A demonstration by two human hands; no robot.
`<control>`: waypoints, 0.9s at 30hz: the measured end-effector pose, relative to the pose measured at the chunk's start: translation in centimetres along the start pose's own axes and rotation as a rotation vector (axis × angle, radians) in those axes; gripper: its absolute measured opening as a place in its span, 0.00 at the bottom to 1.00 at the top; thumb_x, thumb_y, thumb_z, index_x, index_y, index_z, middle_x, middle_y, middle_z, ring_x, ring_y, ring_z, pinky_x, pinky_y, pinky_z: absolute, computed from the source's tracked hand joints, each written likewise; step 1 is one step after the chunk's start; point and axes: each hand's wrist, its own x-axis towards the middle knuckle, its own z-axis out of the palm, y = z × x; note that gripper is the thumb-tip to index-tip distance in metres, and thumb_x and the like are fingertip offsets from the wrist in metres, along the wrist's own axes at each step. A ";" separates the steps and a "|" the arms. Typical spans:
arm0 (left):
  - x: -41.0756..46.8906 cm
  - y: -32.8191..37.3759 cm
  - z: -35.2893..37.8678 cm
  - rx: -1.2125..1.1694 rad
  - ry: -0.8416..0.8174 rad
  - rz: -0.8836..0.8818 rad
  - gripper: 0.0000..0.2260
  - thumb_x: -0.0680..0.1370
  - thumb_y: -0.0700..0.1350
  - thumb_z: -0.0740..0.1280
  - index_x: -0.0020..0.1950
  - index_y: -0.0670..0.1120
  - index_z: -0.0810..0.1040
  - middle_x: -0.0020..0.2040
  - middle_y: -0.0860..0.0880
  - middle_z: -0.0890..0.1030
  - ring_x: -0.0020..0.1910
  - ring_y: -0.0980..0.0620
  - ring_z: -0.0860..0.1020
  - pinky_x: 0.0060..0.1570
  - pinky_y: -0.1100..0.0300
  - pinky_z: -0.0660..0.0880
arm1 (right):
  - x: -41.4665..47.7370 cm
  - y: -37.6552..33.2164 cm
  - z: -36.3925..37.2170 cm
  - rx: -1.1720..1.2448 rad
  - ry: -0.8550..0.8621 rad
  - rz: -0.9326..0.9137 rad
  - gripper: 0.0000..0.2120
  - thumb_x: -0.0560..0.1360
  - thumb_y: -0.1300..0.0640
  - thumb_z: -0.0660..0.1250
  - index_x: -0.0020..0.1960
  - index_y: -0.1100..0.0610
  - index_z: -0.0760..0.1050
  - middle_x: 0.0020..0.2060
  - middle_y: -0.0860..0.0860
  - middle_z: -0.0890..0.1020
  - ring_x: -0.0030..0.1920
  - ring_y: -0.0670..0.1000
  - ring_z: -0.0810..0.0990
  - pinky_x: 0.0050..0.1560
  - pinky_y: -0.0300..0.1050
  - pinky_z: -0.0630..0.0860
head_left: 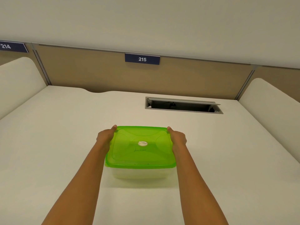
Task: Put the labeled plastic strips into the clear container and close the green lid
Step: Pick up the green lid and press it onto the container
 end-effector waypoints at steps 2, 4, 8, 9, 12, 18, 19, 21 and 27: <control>0.1 0.1 0.1 -0.013 0.004 -0.016 0.23 0.76 0.53 0.67 0.63 0.37 0.75 0.66 0.37 0.73 0.65 0.38 0.72 0.65 0.45 0.70 | -0.2 -0.1 0.1 0.018 0.020 0.007 0.25 0.75 0.44 0.66 0.59 0.65 0.76 0.59 0.61 0.79 0.61 0.61 0.75 0.58 0.49 0.73; 0.2 0.2 0.2 -0.028 0.004 -0.037 0.25 0.76 0.53 0.68 0.65 0.36 0.74 0.66 0.38 0.74 0.64 0.38 0.73 0.64 0.47 0.71 | -0.3 -0.2 0.2 0.024 0.037 0.027 0.25 0.74 0.45 0.66 0.59 0.66 0.75 0.59 0.61 0.79 0.60 0.61 0.76 0.53 0.47 0.73; 0.2 0.0 0.3 0.005 0.016 -0.010 0.23 0.76 0.54 0.66 0.63 0.37 0.76 0.65 0.37 0.74 0.64 0.37 0.73 0.64 0.46 0.71 | -0.8 -0.2 0.2 0.014 0.062 0.008 0.23 0.75 0.44 0.65 0.57 0.63 0.78 0.58 0.60 0.80 0.58 0.61 0.77 0.48 0.45 0.69; 0.1 -0.1 0.3 0.030 0.029 0.009 0.22 0.77 0.54 0.66 0.61 0.38 0.77 0.65 0.37 0.75 0.64 0.37 0.73 0.65 0.45 0.71 | -0.9 -0.1 0.2 0.005 0.056 -0.008 0.23 0.75 0.43 0.64 0.57 0.62 0.79 0.57 0.60 0.80 0.58 0.61 0.77 0.48 0.45 0.69; -0.6 -0.2 0.4 0.102 0.074 0.078 0.22 0.78 0.55 0.63 0.57 0.36 0.78 0.61 0.37 0.77 0.63 0.37 0.73 0.65 0.47 0.70 | -1.3 0.1 -0.1 -0.001 0.033 -0.029 0.25 0.75 0.41 0.63 0.58 0.61 0.79 0.58 0.59 0.80 0.59 0.60 0.76 0.51 0.46 0.71; -2.4 0.4 0.1 0.201 0.116 0.113 0.22 0.79 0.56 0.59 0.36 0.41 0.75 0.46 0.39 0.79 0.61 0.37 0.73 0.54 0.51 0.71 | -2.2 -0.2 -0.9 -0.067 0.001 -0.064 0.28 0.75 0.38 0.62 0.56 0.62 0.79 0.58 0.59 0.80 0.60 0.60 0.76 0.58 0.49 0.72; -2.5 0.4 -0.1 0.212 0.121 0.115 0.23 0.80 0.56 0.58 0.42 0.38 0.79 0.52 0.37 0.80 0.61 0.37 0.73 0.55 0.51 0.71 | -2.3 -0.2 -1.0 -0.069 -0.007 -0.065 0.28 0.75 0.39 0.62 0.58 0.62 0.78 0.59 0.59 0.80 0.61 0.60 0.75 0.59 0.49 0.72; -2.9 0.3 -0.6 0.220 0.121 0.148 0.22 0.80 0.54 0.58 0.47 0.36 0.80 0.51 0.37 0.80 0.61 0.37 0.74 0.58 0.51 0.70 | -2.5 0.0 -1.5 -0.058 -0.030 -0.068 0.26 0.75 0.41 0.63 0.62 0.60 0.77 0.61 0.58 0.79 0.63 0.60 0.75 0.62 0.49 0.72; -4.9 -2.0 -2.1 0.141 0.151 0.260 0.15 0.79 0.44 0.62 0.61 0.39 0.79 0.62 0.39 0.79 0.63 0.41 0.74 0.63 0.51 0.70 | -3.9 2.0 -2.4 0.101 -0.091 -0.086 0.19 0.75 0.52 0.67 0.62 0.61 0.78 0.52 0.57 0.80 0.53 0.55 0.76 0.60 0.50 0.73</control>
